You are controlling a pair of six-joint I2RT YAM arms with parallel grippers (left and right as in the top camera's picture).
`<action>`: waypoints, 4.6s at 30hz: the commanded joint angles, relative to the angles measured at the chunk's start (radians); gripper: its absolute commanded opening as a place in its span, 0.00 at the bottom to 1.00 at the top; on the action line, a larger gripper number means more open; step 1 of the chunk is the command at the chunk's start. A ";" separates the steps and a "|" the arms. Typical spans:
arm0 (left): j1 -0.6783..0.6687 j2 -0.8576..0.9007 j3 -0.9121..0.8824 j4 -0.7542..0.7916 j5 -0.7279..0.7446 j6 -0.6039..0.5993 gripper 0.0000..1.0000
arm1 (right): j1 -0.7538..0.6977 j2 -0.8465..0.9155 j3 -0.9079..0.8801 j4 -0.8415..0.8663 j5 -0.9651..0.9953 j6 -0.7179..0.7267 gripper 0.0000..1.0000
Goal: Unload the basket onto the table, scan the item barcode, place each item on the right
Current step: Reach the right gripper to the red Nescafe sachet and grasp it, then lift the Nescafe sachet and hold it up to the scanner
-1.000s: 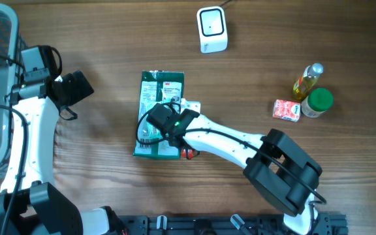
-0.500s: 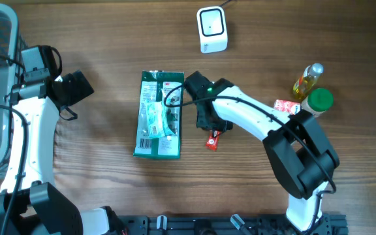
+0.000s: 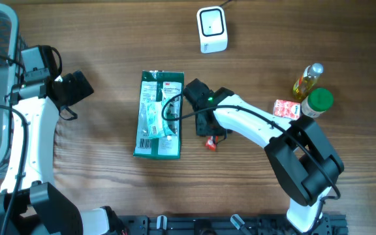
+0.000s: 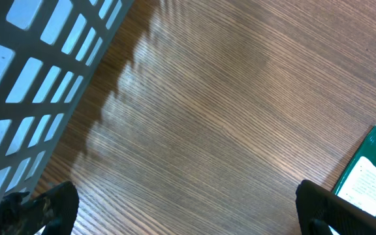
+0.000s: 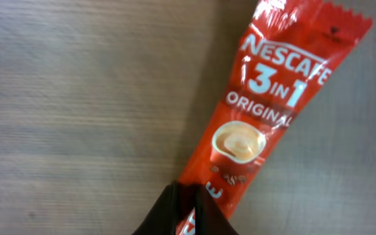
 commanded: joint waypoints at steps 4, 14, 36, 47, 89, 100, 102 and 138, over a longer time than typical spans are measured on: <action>0.005 -0.007 0.009 0.003 -0.002 0.013 1.00 | -0.001 0.019 0.075 0.123 0.130 -0.495 0.13; 0.005 -0.007 0.009 0.003 -0.002 0.013 1.00 | -0.003 -0.085 0.160 -0.187 -0.068 0.076 0.48; 0.005 -0.007 0.009 0.003 -0.002 0.013 1.00 | -0.004 -0.078 -0.076 0.044 -0.018 0.145 0.38; 0.005 -0.007 0.009 0.003 -0.002 0.013 1.00 | -0.004 -0.043 -0.077 0.047 -0.019 0.147 0.34; 0.005 -0.007 0.009 0.003 -0.002 0.013 1.00 | -0.395 -0.752 -0.023 0.575 -1.738 -0.119 0.04; 0.005 -0.007 0.009 0.003 -0.002 0.013 1.00 | -0.460 -0.972 -0.023 0.501 -1.283 -0.069 0.04; 0.005 -0.007 0.009 0.003 -0.002 0.013 1.00 | -0.459 -0.929 -0.023 0.391 -0.882 -0.039 0.04; 0.005 -0.007 0.009 0.003 -0.002 0.013 1.00 | -0.393 0.243 0.710 0.058 -0.286 -0.373 0.04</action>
